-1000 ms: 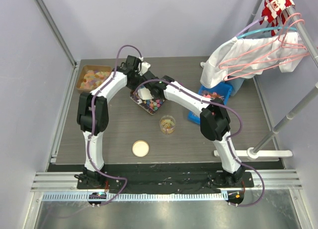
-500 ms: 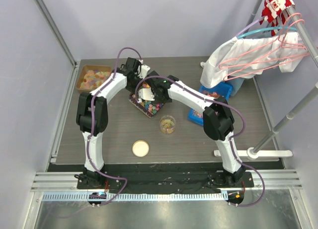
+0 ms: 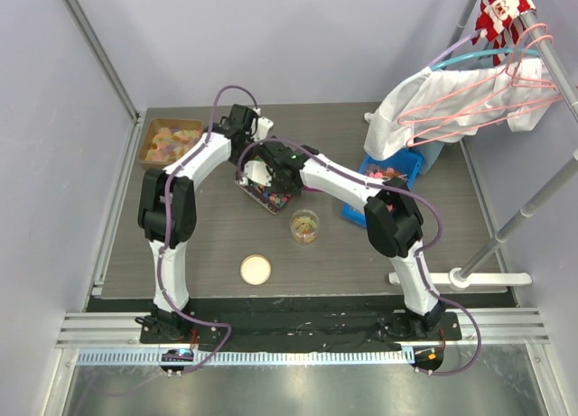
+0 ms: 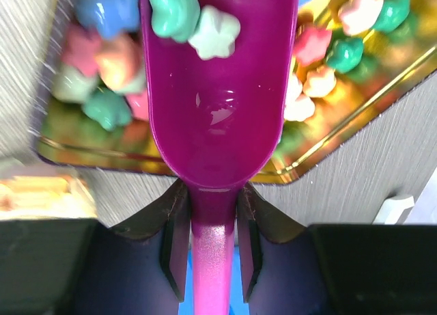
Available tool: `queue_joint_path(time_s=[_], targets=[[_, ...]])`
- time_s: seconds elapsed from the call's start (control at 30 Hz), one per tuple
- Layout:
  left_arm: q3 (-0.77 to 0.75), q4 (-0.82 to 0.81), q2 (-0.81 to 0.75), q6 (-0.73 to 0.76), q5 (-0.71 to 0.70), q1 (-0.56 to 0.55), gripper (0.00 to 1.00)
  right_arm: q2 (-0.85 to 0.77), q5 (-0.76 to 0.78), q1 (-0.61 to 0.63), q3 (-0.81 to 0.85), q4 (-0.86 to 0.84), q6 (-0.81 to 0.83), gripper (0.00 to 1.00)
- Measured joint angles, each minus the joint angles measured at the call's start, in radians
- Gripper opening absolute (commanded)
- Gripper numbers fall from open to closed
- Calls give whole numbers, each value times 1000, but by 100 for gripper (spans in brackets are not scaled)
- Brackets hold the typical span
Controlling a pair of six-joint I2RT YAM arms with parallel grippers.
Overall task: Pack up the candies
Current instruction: Scoop the fake candies from the storage box.
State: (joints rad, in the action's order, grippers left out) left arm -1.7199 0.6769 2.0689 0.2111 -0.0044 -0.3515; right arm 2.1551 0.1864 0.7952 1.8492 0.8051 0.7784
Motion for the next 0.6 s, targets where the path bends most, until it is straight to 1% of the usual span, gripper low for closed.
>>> queue_joint_path(time_s=[0.2, 0.37, 0.6], targets=[[2, 1, 0, -16, -22, -2, 0, 2, 10, 35, 0, -39, -71, 1], [8, 0, 0, -26, -24, -2, 0, 8, 6, 40, 1, -74, -153, 1], [18, -1, -2, -29, -19, -2, 0, -3, -21, 37, -61, -164, -224, 1]])
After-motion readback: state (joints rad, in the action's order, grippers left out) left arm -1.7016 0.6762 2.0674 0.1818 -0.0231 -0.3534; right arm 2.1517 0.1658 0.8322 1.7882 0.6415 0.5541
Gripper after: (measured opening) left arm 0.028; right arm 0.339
